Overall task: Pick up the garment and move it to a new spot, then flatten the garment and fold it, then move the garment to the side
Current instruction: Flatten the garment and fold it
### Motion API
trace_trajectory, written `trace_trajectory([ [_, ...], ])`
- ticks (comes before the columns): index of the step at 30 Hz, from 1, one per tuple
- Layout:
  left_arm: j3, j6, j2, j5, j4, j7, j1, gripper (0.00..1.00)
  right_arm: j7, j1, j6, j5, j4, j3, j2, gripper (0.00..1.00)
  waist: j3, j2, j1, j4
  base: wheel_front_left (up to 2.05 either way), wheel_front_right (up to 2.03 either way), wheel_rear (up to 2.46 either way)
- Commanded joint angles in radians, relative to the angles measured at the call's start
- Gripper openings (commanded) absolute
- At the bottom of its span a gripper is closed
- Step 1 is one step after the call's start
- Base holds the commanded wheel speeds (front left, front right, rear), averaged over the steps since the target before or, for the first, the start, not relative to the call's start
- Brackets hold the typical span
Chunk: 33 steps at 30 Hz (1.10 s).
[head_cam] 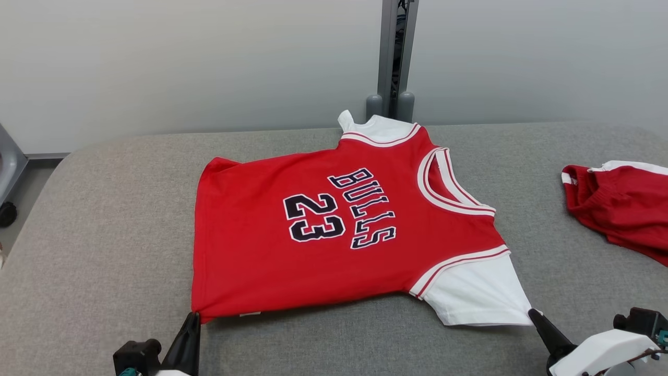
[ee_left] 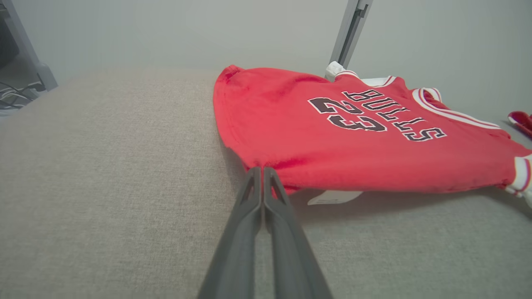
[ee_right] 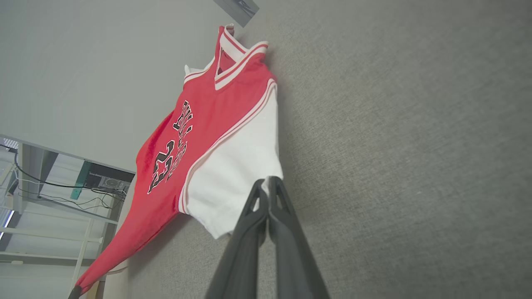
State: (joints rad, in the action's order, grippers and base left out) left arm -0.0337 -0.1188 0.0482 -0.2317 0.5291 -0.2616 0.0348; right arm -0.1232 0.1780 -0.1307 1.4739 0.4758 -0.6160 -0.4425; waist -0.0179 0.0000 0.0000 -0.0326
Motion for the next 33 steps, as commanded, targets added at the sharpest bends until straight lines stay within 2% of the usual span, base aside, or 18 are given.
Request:
trace_trajectory([
  [1, 0.003, 0.007, 0.005, -0.005, -0.014, -0.005, -0.02, 0.0, 0.005, -0.02, 0.0, 0.002, -0.01, 0.009, -0.014, 0.0, 0.001, 0.0, 0.0, -0.002, 0.0, 0.0, 0.0],
  [16, 0.036, 0.021, 0.005, 0.007, -0.131, -0.005, -0.095, 0.0, 0.048, -0.07, 0.0, -0.045, -0.125, 0.058, -0.059, 0.0, 0.003, 0.0, 0.0, 0.002, 0.0, 0.0, 0.0],
  [33, 0.034, 0.023, 0.005, 0.03, -0.231, -0.005, -0.183, 0.0, 0.199, -0.164, 0.0, -0.099, -0.26, 0.17, -0.086, 0.0, -0.002, 0.0, 0.0, -0.008, 0.0, 0.0, 0.0],
])
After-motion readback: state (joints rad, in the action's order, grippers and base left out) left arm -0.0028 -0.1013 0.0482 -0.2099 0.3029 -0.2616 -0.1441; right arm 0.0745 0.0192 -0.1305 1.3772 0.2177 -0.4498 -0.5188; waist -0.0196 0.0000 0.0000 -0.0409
